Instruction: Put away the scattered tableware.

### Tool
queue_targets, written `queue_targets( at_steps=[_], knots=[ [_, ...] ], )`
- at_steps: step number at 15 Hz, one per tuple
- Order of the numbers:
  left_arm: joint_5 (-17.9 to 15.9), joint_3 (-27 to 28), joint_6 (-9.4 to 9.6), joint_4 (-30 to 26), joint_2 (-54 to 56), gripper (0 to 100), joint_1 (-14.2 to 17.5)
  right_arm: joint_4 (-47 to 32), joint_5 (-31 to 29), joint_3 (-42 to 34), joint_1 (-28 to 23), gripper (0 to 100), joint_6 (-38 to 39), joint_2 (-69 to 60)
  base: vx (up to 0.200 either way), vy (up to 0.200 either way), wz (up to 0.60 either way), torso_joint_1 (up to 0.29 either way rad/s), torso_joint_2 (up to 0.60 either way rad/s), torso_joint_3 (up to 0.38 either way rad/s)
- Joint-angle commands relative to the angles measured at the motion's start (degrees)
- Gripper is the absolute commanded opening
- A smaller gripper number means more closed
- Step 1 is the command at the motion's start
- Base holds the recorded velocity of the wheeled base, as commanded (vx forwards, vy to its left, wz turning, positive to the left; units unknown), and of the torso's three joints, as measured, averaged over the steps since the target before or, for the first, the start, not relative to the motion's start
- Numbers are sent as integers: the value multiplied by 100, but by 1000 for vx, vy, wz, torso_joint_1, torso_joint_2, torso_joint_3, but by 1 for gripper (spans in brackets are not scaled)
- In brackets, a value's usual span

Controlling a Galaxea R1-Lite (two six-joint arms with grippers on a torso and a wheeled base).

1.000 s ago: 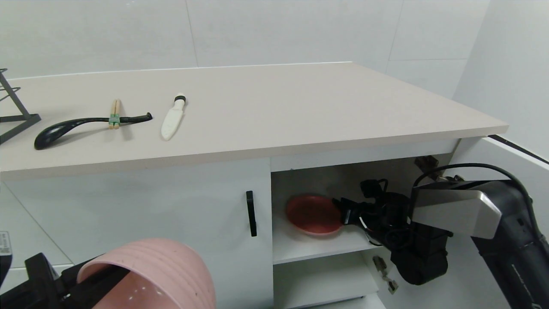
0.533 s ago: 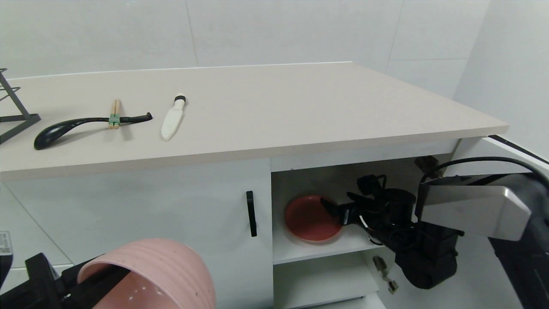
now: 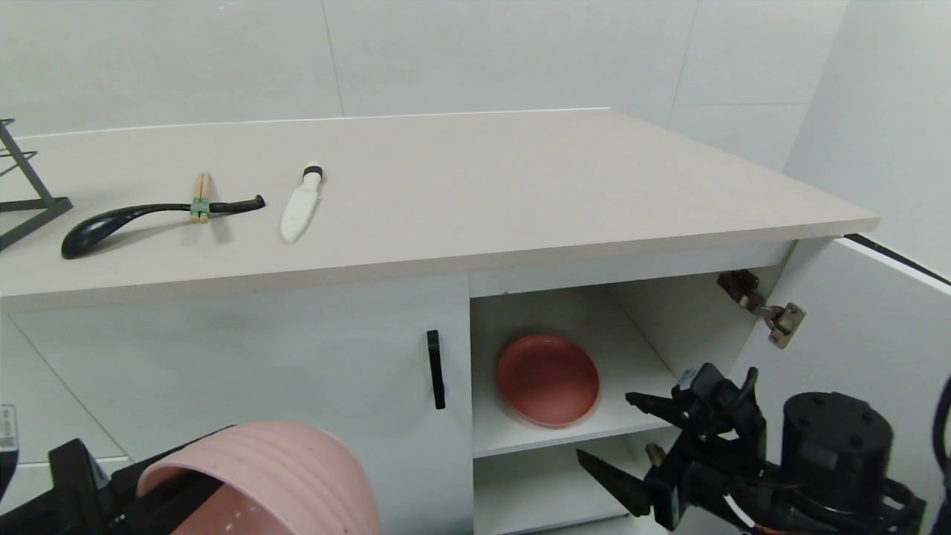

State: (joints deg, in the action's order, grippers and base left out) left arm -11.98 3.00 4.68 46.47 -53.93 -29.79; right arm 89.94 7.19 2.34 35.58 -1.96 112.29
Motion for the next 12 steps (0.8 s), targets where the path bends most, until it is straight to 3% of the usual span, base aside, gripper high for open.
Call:
queue_targets(
  at_steps=[1, 2, 6, 8, 12],
  knots=[
    [3, 201, 15, 2, -434, 0, -378, 6, 1, -225, 54, 100, -278, -691, 0, 0, 0, 0, 0, 0],
    [12, 263, 24, 2, -575, 0, -492, 6, 1, -225, 54, 100, -331, -708, 0, 0, 0, 0, 0, 0],
    [65, 728, 648, 73, -1761, 0, -1301, 6, -7, -234, 203, 100, -489, -823, 0, 0, 0, 0, 0, 0],
    [108, 931, 692, 64, -2130, 0, -1529, 6, -16, -234, 194, 100, -489, -902, 0, 0, 0, 0, 0, 0],
    [706, 1563, 683, 169, -3159, 0, -2408, 6, -429, -234, 177, 100, -463, -1095, 0, 0, 0, 0, 0, 0]
  ],
)
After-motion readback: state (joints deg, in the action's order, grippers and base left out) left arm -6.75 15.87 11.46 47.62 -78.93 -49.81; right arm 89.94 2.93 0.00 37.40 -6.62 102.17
